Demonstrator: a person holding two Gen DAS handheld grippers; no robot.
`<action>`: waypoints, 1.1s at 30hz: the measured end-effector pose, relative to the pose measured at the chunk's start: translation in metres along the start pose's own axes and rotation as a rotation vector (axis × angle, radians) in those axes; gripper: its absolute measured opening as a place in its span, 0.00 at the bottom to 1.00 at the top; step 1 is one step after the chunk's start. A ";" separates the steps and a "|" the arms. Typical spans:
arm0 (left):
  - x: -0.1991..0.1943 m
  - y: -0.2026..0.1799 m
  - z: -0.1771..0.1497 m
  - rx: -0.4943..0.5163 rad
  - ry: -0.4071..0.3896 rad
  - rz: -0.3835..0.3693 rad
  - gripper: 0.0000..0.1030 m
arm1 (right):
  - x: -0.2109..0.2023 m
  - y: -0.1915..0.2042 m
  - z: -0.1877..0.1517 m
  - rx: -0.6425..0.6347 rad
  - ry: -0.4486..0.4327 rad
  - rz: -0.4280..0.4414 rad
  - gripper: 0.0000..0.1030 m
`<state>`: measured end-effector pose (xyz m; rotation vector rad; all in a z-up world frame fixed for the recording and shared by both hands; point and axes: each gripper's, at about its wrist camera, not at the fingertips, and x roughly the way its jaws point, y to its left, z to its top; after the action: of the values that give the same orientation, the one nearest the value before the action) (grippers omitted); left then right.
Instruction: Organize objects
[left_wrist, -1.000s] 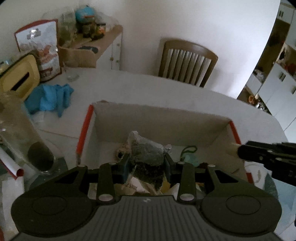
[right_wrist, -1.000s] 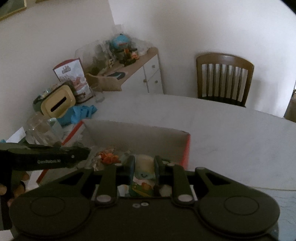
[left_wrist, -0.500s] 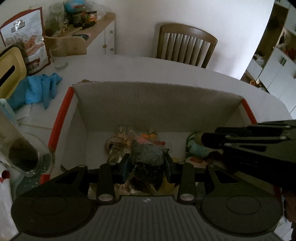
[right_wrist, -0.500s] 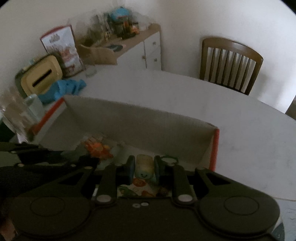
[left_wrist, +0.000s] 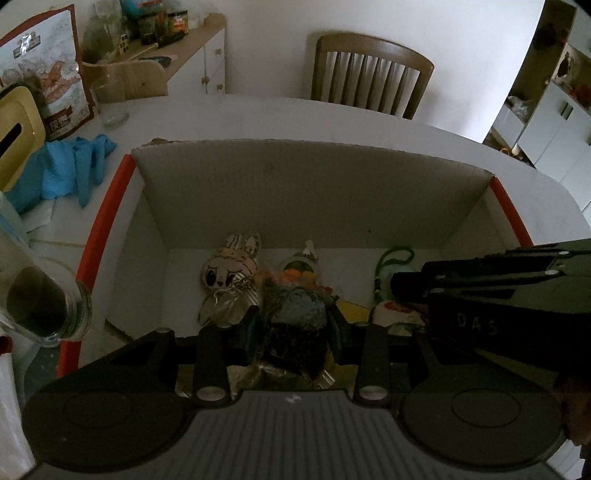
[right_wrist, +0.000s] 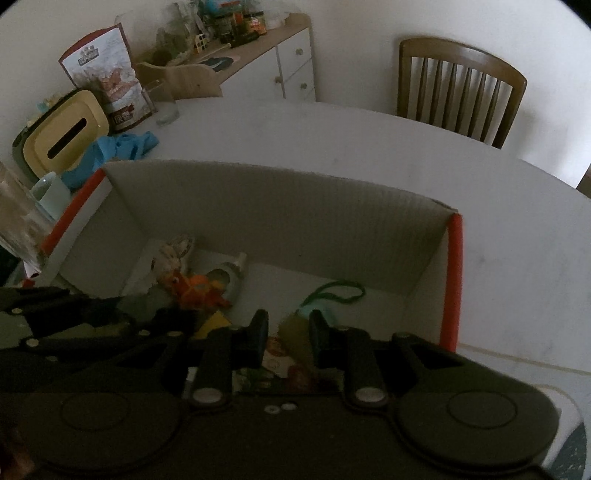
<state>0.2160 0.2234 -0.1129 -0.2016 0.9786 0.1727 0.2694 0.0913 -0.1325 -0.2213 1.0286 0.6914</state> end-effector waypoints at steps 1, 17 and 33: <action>0.001 0.000 0.001 0.003 0.001 0.001 0.36 | -0.001 0.000 0.000 0.003 -0.002 0.000 0.24; -0.018 -0.004 -0.005 -0.011 -0.031 0.005 0.58 | -0.040 -0.008 -0.004 0.030 -0.073 0.047 0.30; -0.074 -0.013 -0.016 0.026 -0.145 0.014 0.69 | -0.106 -0.004 -0.033 -0.003 -0.195 0.104 0.53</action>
<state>0.1654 0.2027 -0.0585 -0.1558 0.8378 0.1851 0.2139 0.0283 -0.0607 -0.1009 0.8572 0.7925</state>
